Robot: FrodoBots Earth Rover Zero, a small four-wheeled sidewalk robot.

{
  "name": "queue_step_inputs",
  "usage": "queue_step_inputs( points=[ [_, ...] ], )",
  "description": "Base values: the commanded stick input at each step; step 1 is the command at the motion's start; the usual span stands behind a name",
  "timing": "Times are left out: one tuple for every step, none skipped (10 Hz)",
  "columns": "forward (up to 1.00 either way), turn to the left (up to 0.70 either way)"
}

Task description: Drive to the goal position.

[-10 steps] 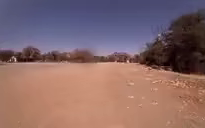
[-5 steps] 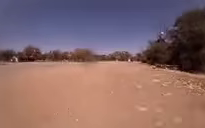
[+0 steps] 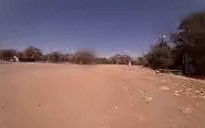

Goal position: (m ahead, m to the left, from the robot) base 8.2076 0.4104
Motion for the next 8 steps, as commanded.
queue_step_inputs(
  points=[
    [1.00, 0.00],
    [1.00, 0.00],
    [1.00, 0.00],
    [1.00, 0.00],
    [1.00, 0.00],
    [1.00, 0.00],
    [1.00, 0.00],
    [1.00, 0.00]
  ],
)
